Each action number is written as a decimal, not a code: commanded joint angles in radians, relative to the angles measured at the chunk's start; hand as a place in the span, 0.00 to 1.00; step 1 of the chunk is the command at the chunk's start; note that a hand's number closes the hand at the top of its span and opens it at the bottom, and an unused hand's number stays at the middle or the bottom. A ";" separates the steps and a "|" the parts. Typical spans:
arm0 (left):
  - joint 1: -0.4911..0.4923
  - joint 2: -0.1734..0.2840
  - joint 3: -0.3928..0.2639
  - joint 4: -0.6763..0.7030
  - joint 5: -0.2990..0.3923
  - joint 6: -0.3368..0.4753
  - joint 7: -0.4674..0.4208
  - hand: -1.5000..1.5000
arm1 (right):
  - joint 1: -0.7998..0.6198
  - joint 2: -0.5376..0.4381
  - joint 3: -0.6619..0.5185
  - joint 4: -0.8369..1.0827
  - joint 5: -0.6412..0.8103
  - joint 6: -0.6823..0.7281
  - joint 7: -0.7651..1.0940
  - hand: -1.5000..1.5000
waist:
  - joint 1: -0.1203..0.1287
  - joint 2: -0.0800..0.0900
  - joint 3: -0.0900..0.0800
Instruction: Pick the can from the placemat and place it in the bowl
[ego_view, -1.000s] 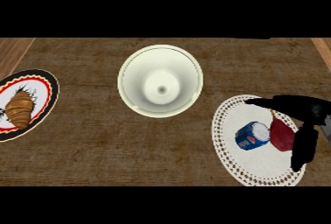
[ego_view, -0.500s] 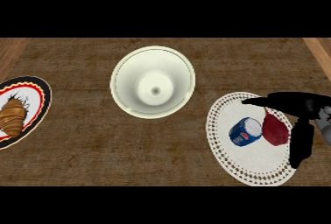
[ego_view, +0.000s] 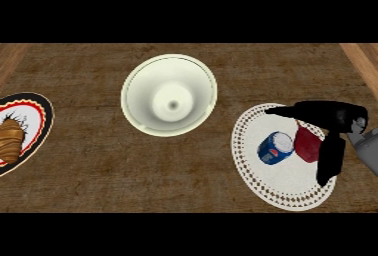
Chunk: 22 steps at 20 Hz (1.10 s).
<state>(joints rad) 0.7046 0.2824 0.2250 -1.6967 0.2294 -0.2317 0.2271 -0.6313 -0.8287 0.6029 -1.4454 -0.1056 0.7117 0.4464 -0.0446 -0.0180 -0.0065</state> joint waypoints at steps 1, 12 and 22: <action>-0.301 -0.090 -0.037 -0.166 0.107 0.007 -0.143 0.50 | -0.005 0.027 0.006 0.012 0.020 -0.018 -0.007 0.00 | -0.039 0.001 0.004; -0.306 -0.128 -0.001 -0.163 0.071 -0.032 -0.159 0.50 | -0.006 0.083 0.067 0.036 0.072 -0.015 0.009 0.00 | -0.042 0.000 0.003; -0.326 -0.159 0.032 -0.151 0.050 -0.074 -0.159 0.50 | -0.045 0.122 0.130 0.030 0.153 0.001 -0.018 1.00 | -0.034 0.003 0.004</action>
<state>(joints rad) 0.6823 0.1966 0.3195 -1.6876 0.1606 -0.3150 0.1939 -0.6544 -0.7249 0.7042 -1.4028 0.0099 0.7069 0.4428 -0.0498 -0.0095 -0.0063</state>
